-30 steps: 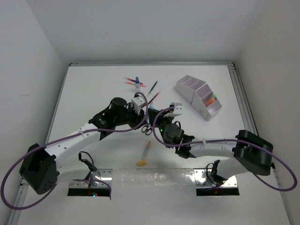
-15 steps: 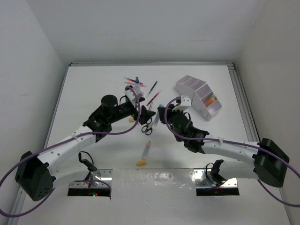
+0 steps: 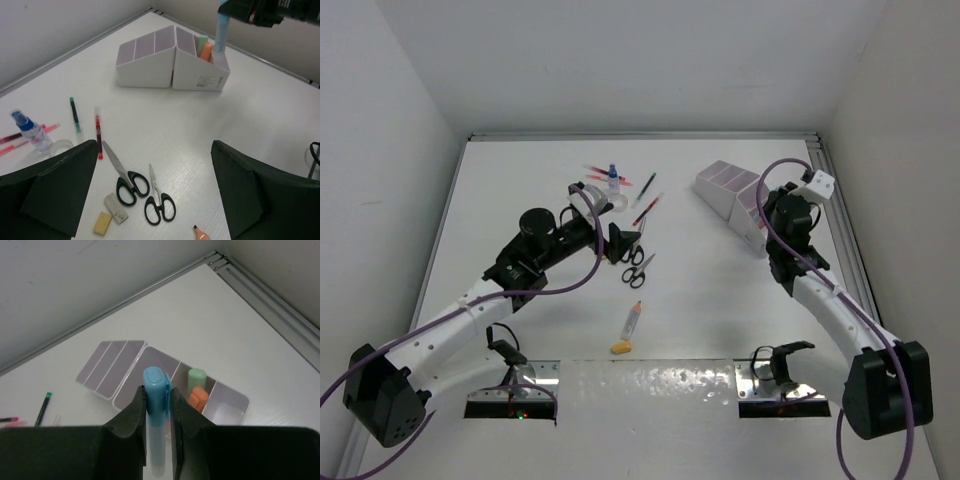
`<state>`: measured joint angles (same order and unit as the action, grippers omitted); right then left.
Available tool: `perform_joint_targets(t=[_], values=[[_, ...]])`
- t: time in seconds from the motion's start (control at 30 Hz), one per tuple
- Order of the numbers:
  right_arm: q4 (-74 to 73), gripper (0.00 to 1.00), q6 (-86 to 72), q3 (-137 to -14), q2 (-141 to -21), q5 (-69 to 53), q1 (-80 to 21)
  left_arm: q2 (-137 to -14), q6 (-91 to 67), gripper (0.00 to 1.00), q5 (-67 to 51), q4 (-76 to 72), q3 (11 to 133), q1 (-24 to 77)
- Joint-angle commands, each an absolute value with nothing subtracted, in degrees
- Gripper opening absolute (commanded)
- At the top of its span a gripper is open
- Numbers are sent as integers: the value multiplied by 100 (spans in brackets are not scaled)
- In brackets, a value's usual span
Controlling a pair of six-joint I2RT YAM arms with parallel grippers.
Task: Sort the stationery into containers
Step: Place the stationery in the storage box.
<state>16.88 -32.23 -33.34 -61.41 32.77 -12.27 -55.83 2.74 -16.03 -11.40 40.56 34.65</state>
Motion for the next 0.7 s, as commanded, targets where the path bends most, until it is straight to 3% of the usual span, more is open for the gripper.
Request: perform_joint_targets(t=[0.0, 0.6, 0.67], values=[[2458, 0, -2594, -3375, -6423, 2742, -872, -5440, 264, 94, -1293, -897, 3894, 3366], [4832, 0, -2311, -3015, -8138, 1855, -185, -5642, -167, 92, -896, -325, 3525, 3357], [4939, 14, -2364, -2839, -8200, 1854, -185, -5695, -184, 92, -896, -351, 3516, 3366]])
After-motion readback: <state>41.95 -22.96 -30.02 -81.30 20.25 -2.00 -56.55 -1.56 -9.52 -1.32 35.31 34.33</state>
